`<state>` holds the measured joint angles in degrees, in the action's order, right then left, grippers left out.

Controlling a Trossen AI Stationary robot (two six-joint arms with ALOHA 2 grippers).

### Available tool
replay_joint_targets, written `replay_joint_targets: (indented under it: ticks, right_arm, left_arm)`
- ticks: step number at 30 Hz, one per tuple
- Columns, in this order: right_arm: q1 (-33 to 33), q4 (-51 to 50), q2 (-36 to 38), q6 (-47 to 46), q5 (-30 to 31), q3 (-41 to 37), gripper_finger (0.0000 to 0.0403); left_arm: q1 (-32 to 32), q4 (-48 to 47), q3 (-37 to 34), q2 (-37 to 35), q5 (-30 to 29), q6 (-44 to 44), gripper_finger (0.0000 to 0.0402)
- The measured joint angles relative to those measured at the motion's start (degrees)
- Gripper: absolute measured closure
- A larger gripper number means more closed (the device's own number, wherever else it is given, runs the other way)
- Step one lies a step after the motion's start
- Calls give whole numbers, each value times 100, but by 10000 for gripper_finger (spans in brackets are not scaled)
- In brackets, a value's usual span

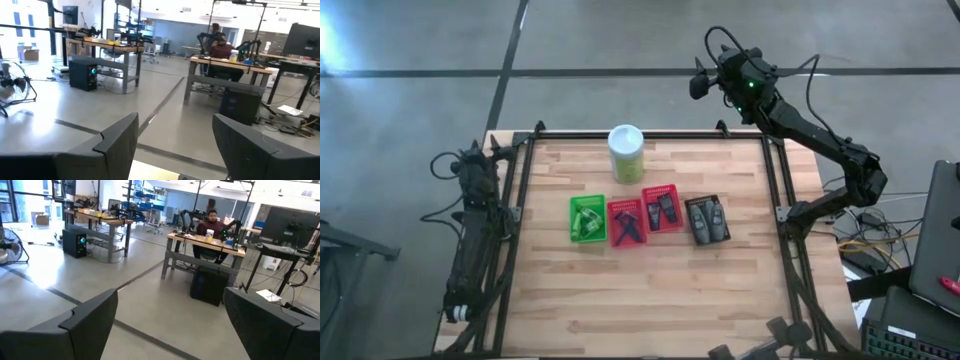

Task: Pick & Place Travel size toiletries
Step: Return to Home Position

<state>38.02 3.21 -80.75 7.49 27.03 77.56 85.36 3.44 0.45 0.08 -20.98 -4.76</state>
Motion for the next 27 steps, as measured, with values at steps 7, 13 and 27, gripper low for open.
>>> replay_joint_targets:
  ticks: [7,13,27]
  right_arm:
    - [0,3,0,0,0,0,60]
    - [-1,2,0,0,0,0,79]
    - [-2,3,-2,0,0,0,121]
  left_arm:
    - [-9,98,-4,0,-59,66,142]
    - [4,510,-9,0,1868,605,142]
    - [9,-308,-11,0,2110,763,142]
